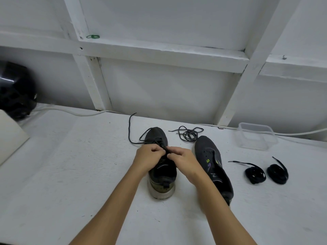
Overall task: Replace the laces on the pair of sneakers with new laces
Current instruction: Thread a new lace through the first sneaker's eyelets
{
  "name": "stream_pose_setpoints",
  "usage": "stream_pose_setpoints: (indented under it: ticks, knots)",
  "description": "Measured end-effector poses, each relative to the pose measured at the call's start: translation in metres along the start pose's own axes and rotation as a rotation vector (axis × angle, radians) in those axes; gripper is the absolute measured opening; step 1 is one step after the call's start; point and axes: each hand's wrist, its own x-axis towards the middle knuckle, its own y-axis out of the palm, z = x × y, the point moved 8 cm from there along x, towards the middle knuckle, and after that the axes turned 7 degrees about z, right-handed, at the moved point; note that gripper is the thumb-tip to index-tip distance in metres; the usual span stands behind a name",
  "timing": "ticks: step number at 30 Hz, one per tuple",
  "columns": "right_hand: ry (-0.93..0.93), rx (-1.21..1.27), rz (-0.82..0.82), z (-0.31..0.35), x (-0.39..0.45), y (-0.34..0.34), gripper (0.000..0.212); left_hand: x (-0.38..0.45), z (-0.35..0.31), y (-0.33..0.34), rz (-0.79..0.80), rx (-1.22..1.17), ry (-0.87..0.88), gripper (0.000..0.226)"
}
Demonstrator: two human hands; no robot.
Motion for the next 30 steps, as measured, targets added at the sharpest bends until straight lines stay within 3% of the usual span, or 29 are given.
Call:
stream_pose_setpoints:
  ticks: [5, 10, 13, 17, 23, 25, 28, 30]
  knots:
    - [-0.022, -0.192, -0.100, 0.006, -0.002, -0.002, 0.030, -0.002, 0.007, -0.001, 0.105, -0.265, -0.090, 0.010]
    - [-0.022, -0.294, -0.155, 0.012, -0.008, -0.001, 0.030, -0.008, 0.004, -0.023, 0.007, -0.456, 0.092, 0.018]
    - [-0.018, -0.327, -0.154, 0.014, -0.009, 0.004, 0.031, -0.009, 0.000, -0.025, 0.057, -0.680, 0.109, 0.021]
    - [-0.018, -0.288, -0.091, 0.018, -0.014, 0.017, 0.023, -0.005, -0.003, -0.021, 0.091, -0.562, 0.037, 0.016]
    - [0.045, -0.340, -0.025, 0.015, -0.015, 0.024, 0.040, -0.002, -0.020, -0.037, 0.110, -0.323, 0.127, 0.011]
    - [0.044, -0.362, -0.037, 0.015, -0.014, 0.023, 0.038, -0.005, -0.030, -0.040, 0.138, -0.451, 0.164, 0.011]
    - [0.046, -0.361, -0.061, 0.011, -0.013, 0.021, 0.034, -0.007, -0.036, -0.045, 0.144, -0.883, 0.134, 0.015]
    - [0.056, -0.343, -0.070, 0.007, -0.012, 0.020, 0.030, -0.004, -0.028, -0.048, 0.119, -0.877, 0.082, 0.013]
